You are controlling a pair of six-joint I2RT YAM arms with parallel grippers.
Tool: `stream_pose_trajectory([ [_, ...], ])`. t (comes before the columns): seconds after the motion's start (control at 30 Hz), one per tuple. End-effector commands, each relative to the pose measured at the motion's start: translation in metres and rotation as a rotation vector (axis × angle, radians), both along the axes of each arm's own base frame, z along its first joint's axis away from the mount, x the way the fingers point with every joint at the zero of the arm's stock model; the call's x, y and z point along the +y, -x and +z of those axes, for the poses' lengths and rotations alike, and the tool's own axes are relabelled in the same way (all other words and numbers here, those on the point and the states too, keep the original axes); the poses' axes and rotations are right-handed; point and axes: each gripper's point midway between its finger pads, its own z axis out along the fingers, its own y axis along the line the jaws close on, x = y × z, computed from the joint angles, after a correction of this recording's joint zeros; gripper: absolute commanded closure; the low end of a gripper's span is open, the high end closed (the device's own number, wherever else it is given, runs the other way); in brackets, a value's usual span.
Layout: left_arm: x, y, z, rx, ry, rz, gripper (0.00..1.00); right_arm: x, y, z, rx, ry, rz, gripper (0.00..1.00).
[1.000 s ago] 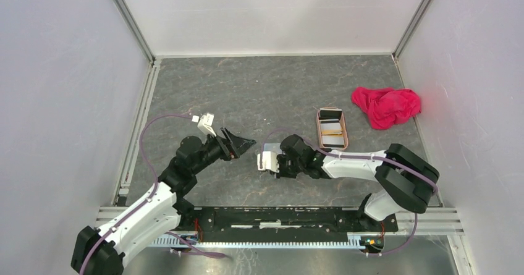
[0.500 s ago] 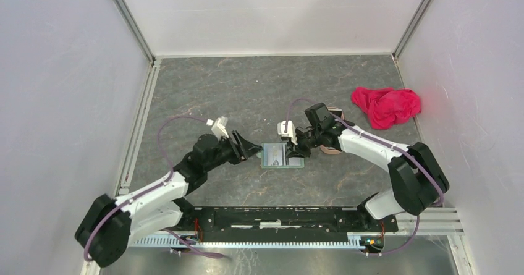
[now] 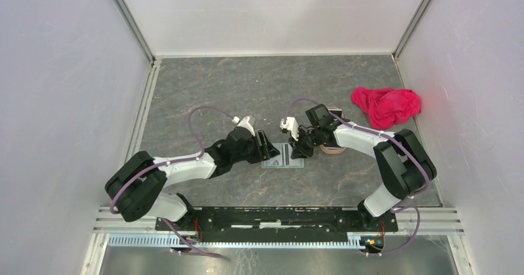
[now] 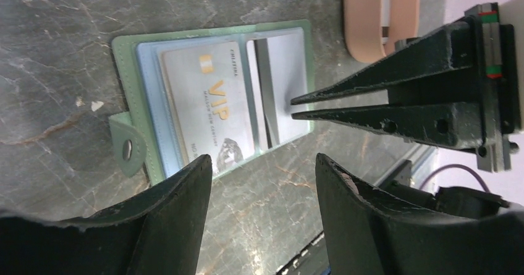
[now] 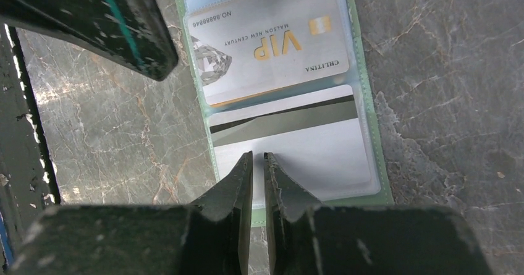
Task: Put the credit cards into the card holder
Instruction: Open the card holder at the center of the board.
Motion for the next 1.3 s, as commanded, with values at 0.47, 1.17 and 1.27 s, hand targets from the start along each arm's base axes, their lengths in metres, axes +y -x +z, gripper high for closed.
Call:
stream_pose_trajectory([
  [0.47,0.002,-0.017,-0.017,-0.04,-0.2,0.02,0.28,-0.004,-0.005,-0.019,0.046,0.051,-0.024,0.84],
  [1.17,-0.01,-0.01,-0.023,-0.007,-0.165,-0.029,0.3,-0.004,-0.005,-0.019,0.043,0.058,-0.023,0.85],
  [1.27,-0.01,-0.011,-0.023,-0.006,-0.164,-0.028,0.3,-0.004,-0.005,-0.02,0.043,0.058,-0.023,0.85],
])
